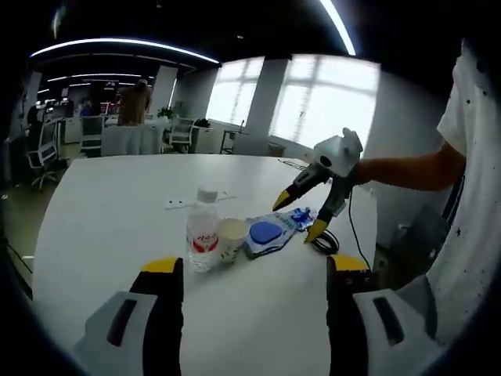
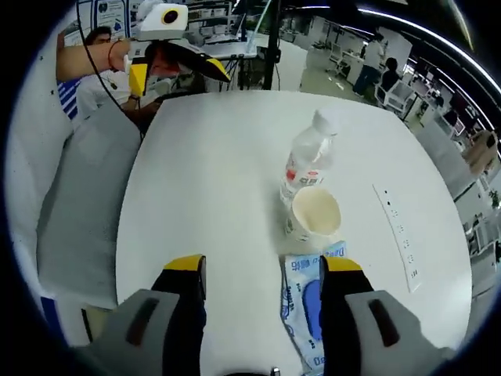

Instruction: Arrange the tabletop items into an orderly group along one side of the table until the central work area is clear of visible clutter.

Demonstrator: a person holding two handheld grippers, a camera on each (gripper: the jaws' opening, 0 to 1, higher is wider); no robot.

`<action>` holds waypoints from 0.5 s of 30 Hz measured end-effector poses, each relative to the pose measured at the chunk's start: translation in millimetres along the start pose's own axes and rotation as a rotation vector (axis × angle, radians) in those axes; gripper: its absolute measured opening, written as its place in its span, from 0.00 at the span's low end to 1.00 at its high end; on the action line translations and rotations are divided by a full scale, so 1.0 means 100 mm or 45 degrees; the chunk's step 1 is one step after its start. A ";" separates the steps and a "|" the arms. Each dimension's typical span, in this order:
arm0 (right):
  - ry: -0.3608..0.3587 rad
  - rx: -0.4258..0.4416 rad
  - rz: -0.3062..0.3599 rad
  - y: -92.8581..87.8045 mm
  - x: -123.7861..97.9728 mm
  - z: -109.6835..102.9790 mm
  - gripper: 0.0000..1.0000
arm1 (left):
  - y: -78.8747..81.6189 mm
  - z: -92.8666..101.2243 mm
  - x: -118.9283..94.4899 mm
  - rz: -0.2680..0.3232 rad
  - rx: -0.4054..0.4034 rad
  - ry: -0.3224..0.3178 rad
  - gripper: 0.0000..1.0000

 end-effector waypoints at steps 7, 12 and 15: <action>-0.075 0.100 0.060 -0.15 -0.27 -0.04 0.59 | 0.05 0.16 0.09 -0.016 0.047 -0.031 0.78; -0.122 0.156 0.098 -0.25 -0.43 -0.08 0.61 | 0.09 0.23 0.12 -0.027 0.066 -0.050 0.80; -0.151 0.195 0.120 -0.33 -0.54 -0.10 0.61 | 0.11 0.29 0.14 -0.032 0.083 -0.055 0.81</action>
Point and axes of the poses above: the point that each gripper's makers call its tool centre point, and the gripper's own axes: x roughly forward along the fingers, z roughly to its right, y roughly out of its top, the point moved 3 cm from there along -x, roughly backward along the fingers, and after that the axes turned 4 degrees about x, right-handed, at the moved point
